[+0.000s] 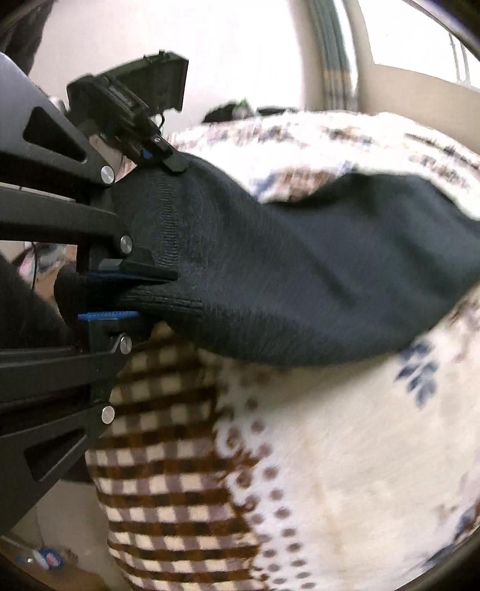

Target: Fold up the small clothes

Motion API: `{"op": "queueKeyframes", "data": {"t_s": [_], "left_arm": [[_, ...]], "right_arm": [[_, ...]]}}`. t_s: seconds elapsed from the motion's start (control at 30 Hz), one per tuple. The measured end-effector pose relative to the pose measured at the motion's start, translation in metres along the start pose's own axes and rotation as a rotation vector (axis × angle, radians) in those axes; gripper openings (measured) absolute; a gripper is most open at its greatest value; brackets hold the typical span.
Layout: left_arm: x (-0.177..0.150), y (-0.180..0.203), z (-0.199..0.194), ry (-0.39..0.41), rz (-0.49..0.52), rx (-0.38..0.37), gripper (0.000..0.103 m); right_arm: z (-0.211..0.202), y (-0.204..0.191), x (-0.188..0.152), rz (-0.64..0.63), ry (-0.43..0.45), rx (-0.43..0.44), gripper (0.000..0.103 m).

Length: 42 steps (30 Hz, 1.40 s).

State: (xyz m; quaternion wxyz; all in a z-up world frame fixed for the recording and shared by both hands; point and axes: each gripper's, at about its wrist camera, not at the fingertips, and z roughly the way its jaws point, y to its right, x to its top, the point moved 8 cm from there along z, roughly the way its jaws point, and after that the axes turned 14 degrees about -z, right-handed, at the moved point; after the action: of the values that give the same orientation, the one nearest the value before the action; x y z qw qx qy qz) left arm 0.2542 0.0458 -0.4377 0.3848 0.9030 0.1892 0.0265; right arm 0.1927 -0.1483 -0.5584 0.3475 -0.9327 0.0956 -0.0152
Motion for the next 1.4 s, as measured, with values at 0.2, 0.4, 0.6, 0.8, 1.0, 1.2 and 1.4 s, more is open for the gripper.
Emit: {"op": "queueKeyframes", "data": {"t_s": [0.2,0.4,0.6,0.8,1.0,1.2,1.4], "left_arm": [[0.081,0.063,-0.007,0.127,0.093,-0.096,0.006],[0.156,0.069,0.016,0.230,0.086,-0.066,0.005],[0.222,0.057,0.052,0.238,0.020,-0.062,0.007],[0.240,0.032,0.074,0.168,0.050,-0.006,0.060],[0.232,0.051,0.109,0.083,0.198,0.053,0.060],[0.235,0.081,0.151,0.054,0.382,0.144,0.060],[0.238,0.094,0.178,0.041,0.545,0.224,0.055]], "right_arm": [[-0.037,-0.048,0.078,-0.016,0.143,0.098,0.012],[-0.037,-0.053,0.171,-0.015,0.217,0.080,0.012],[-0.004,-0.038,0.256,0.014,0.237,0.038,0.012],[0.047,0.006,0.308,0.112,0.075,0.002,0.021],[0.025,0.003,0.320,-0.080,0.094,-0.040,0.069],[0.020,0.022,0.320,-0.248,0.080,-0.200,0.071],[0.037,0.020,0.335,-0.339,0.089,-0.207,0.071]]}}
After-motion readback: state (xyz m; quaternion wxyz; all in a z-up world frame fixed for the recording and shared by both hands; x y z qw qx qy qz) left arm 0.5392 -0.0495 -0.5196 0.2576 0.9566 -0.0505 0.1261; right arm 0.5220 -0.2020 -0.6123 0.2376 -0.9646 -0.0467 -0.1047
